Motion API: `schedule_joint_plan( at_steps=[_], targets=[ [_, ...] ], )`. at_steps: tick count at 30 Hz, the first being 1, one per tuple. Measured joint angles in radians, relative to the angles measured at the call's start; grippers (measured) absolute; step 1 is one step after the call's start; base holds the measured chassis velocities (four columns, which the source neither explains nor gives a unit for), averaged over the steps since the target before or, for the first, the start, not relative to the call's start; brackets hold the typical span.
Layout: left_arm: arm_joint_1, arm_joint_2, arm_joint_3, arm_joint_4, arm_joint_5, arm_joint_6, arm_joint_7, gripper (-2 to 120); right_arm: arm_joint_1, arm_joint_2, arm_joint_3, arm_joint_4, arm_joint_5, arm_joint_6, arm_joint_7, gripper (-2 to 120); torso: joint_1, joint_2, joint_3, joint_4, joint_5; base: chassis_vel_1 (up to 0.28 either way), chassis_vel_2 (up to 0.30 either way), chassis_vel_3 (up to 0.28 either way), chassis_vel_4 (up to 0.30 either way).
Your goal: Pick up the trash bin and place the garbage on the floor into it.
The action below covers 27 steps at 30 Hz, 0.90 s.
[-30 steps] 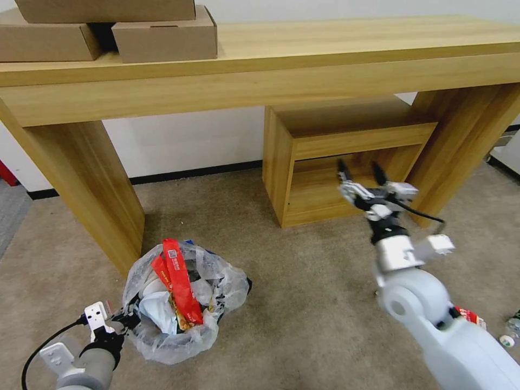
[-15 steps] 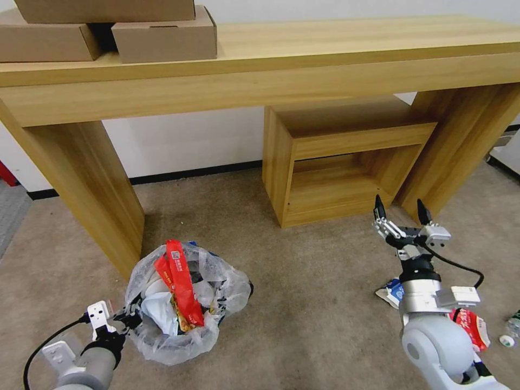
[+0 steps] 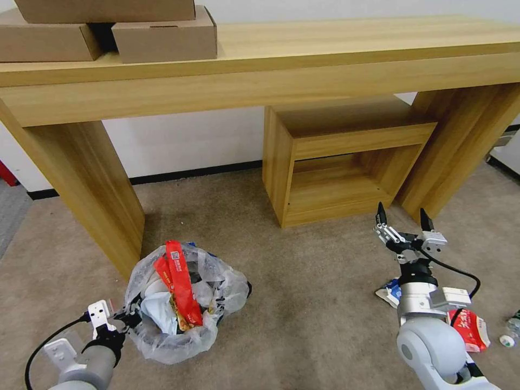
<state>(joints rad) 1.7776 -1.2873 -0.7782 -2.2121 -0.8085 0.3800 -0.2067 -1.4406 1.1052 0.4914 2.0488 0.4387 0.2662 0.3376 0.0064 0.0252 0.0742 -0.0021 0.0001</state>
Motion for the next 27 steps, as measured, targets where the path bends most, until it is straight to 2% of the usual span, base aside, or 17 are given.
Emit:
schedule_joint_plan(
  at_steps=[15,27],
  targets=[
    [-0.021,0.013,0.001,0.018,-0.013,0.000,-0.011,0,0.026,0.042,-0.027,-0.035,-0.024,-0.004,0.001,100,0.000,0.000,0.000,0.0001,0.0000,0.000,0.000,0.000,0.000],
    [-0.024,0.008,0.003,0.028,-0.011,0.000,-0.013,0,0.029,0.047,-0.031,-0.050,-0.030,0.002,0.001,100,0.000,0.000,0.000,-0.0001,0.0001,-0.082,-0.076,-0.086,-0.085]
  ],
)
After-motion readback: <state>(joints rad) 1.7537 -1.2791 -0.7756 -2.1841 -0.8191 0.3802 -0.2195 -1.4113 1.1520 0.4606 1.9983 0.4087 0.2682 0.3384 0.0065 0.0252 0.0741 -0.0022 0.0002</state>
